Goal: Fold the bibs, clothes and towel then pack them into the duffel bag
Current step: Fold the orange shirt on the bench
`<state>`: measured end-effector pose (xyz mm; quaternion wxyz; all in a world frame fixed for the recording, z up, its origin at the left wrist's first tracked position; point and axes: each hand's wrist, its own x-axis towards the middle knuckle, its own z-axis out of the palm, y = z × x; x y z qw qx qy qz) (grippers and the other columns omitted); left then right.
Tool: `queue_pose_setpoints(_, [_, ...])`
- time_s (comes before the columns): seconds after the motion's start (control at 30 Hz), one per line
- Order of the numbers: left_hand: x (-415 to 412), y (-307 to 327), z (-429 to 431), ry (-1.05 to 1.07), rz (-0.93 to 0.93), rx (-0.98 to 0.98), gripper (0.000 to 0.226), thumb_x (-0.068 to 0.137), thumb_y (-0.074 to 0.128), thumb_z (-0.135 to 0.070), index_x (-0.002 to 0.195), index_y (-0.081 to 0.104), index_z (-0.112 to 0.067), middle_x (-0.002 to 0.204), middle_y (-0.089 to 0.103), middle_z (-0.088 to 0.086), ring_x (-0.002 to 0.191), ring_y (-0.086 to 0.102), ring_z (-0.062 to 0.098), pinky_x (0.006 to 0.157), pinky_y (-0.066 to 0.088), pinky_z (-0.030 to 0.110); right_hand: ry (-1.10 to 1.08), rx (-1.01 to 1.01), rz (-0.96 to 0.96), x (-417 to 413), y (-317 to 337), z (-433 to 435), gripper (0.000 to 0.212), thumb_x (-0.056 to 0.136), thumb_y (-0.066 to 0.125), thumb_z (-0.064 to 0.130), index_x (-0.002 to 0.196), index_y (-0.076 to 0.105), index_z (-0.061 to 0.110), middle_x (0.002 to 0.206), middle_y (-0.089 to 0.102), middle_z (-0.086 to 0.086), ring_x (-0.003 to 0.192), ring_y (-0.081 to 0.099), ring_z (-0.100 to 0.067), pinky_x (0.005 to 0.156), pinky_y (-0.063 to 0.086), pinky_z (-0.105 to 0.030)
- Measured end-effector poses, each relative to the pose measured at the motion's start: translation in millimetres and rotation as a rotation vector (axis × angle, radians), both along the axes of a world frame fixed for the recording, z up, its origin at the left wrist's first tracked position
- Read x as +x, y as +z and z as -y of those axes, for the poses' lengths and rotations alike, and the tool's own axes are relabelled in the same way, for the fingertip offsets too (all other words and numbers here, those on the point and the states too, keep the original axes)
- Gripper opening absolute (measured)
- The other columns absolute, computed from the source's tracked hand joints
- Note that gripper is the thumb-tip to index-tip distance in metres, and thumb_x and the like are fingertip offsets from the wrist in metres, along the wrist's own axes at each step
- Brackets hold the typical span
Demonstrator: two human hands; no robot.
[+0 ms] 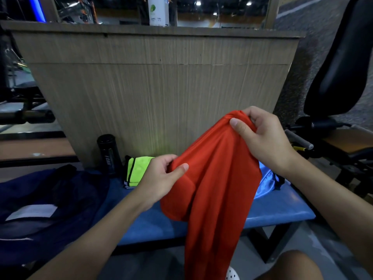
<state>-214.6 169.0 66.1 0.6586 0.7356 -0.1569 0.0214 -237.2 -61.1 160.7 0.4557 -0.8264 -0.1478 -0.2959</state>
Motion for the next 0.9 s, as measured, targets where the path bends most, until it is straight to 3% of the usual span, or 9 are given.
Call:
queue_pose_setpoints(0.17, [6,-20,13,0.195,0.073,-0.103,0.019,0.088,0.069,-0.035,0.091,0.066,-0.017,0.082,0.071,0.008,0.073,0.063,0.015,0.073,0.051,0.040,-0.062,0.025,0.030,4,-5,2,0.014,0.095,0.063,0.019,0.081,0.060,0.017,0.073,0.058,0.008,0.066,0.052,0.001,0.064,0.041,-0.017])
queue_pose_setpoints(0.33, [38,6,18,0.349,0.189,-0.121,0.017,0.087,0.075,-0.019,0.086,0.059,-0.022,0.076,0.068,0.007,0.065,0.059,0.012,0.064,0.050,0.036,-0.210,0.021,-0.010,15,-20,19,0.020,0.095,0.061,0.027,0.088,0.063,0.009,0.078,0.063,-0.002,0.072,0.059,-0.014,0.068,0.046,-0.032])
queue_pose_setpoints(0.43, [68,29,22,0.293,0.254,0.003,0.024,0.085,0.077,-0.015,0.085,0.055,-0.023,0.069,0.063,0.001,0.058,0.053,0.009,0.057,0.043,0.028,-0.266,0.102,-0.053,27,-37,29,0.025,0.095,0.061,0.031,0.089,0.065,0.007,0.082,0.067,-0.011,0.079,0.064,-0.025,0.072,0.051,-0.042])
queue_pose_setpoints(0.53, [100,50,32,0.217,0.408,0.237,0.022,0.084,0.077,-0.014,0.087,0.056,-0.018,0.064,0.055,-0.010,0.051,0.047,-0.003,0.053,0.037,0.017,-0.291,0.238,-0.112,43,-55,38,0.040,0.089,0.060,0.042,0.085,0.063,0.002,0.079,0.065,-0.019,0.069,0.056,-0.023,0.067,0.051,-0.047])
queue_pose_setpoints(0.6, [123,64,44,0.184,0.514,0.375,0.021,0.083,0.078,-0.017,0.088,0.057,-0.018,0.060,0.051,-0.012,0.051,0.048,-0.006,0.053,0.034,0.013,-0.295,0.366,-0.151,56,-65,44,0.045,0.087,0.059,0.043,0.084,0.060,-0.002,0.073,0.059,-0.016,0.067,0.049,-0.019,0.062,0.048,-0.044])
queue_pose_setpoints(0.67, [149,73,60,0.146,0.612,0.503,0.021,0.083,0.078,-0.021,0.090,0.059,-0.016,0.056,0.048,-0.013,0.053,0.049,-0.006,0.054,0.033,0.011,-0.311,0.504,-0.186,74,-77,56,0.036,0.093,0.061,0.033,0.082,0.060,-0.001,0.072,0.056,-0.009,0.068,0.049,-0.018,0.062,0.044,-0.037])
queue_pose_setpoints(0.77, [194,74,93,0.071,0.671,0.626,0.024,0.085,0.076,-0.029,0.097,0.058,-0.019,0.060,0.050,-0.014,0.062,0.053,0.003,0.062,0.040,0.023,-0.363,0.627,-0.225,105,-97,78,0.023,0.095,0.061,0.028,0.079,0.062,0.011,0.072,0.059,-0.004,0.068,0.053,-0.015,0.065,0.047,-0.035])
queue_pose_setpoints(0.83, [230,62,121,0.027,0.670,0.688,0.025,0.085,0.073,-0.037,0.100,0.055,-0.027,0.070,0.055,-0.011,0.078,0.062,0.020,0.072,0.049,0.032,-0.412,0.656,-0.240,131,-111,100,0.022,0.094,0.062,0.030,0.083,0.064,0.011,0.076,0.064,-0.006,0.071,0.058,-0.017,0.069,0.051,-0.038])
queue_pose_setpoints(0.9, [253,46,141,-0.022,0.630,0.748,0.026,0.086,0.071,-0.040,0.102,0.054,-0.030,0.082,0.061,-0.006,0.088,0.064,0.025,0.079,0.053,0.040,-0.456,0.669,-0.258,149,-125,116,0.021,0.094,0.062,0.029,0.084,0.065,0.010,0.074,0.063,-0.004,0.069,0.057,-0.016,0.068,0.050,-0.036])
